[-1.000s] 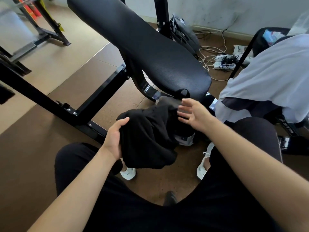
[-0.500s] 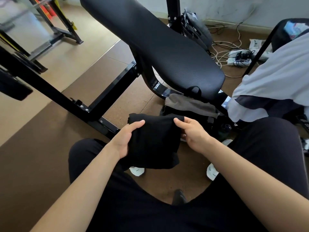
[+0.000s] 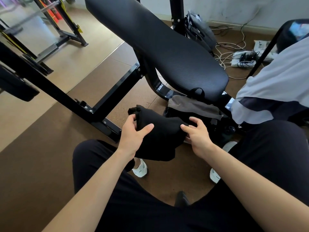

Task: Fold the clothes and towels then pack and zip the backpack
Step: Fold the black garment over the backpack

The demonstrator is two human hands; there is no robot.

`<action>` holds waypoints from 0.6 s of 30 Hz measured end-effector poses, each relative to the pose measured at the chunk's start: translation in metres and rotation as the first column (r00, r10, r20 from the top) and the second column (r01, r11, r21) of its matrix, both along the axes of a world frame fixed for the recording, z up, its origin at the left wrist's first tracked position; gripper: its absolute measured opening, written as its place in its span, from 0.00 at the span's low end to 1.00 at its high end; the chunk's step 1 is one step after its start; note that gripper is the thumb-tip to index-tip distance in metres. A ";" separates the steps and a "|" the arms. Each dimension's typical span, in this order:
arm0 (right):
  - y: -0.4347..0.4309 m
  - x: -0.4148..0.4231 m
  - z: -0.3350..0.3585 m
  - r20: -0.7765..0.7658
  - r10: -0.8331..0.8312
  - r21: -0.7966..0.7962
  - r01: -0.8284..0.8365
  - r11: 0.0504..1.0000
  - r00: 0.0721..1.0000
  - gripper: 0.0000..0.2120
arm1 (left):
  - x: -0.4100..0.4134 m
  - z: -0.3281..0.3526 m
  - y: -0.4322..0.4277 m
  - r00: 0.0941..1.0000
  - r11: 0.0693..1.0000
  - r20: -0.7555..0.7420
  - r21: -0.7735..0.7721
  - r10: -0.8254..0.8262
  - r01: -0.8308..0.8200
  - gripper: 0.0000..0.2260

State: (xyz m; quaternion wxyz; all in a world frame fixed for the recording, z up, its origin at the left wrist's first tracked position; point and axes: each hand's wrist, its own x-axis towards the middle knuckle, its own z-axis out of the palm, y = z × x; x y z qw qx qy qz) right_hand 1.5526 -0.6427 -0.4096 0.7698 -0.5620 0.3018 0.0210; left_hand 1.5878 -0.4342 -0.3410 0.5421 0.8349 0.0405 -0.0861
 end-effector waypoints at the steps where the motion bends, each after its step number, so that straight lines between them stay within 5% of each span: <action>1: -0.002 -0.001 0.001 0.026 0.019 0.018 -0.019 1.000 0.999 0.25 | 0.001 0.002 0.000 1.000 0.999 0.007 -0.032 0.017 -0.017 0.33; 4: -0.003 0.001 0.008 0.138 0.074 0.028 -0.079 0.996 0.988 0.15 | 0.007 0.008 0.003 0.998 0.992 -0.023 -0.108 0.056 -0.058 0.32; 10: -0.007 0.010 0.014 0.210 -0.033 -0.087 0.053 0.995 0.977 0.12 | 0.015 0.018 0.003 0.993 0.968 -0.095 -0.232 0.070 -0.091 0.27; 13: -0.001 0.006 0.013 0.086 0.022 0.136 -0.034 0.990 0.996 0.10 | 0.018 0.023 -0.004 0.990 0.962 -0.129 -0.257 0.057 -0.089 0.30; 18: 0.014 -0.007 0.013 -0.108 0.349 0.461 -0.264 0.847 0.931 0.19 | 0.023 0.033 -0.010 0.985 0.957 -0.173 -0.285 -0.005 -0.045 0.26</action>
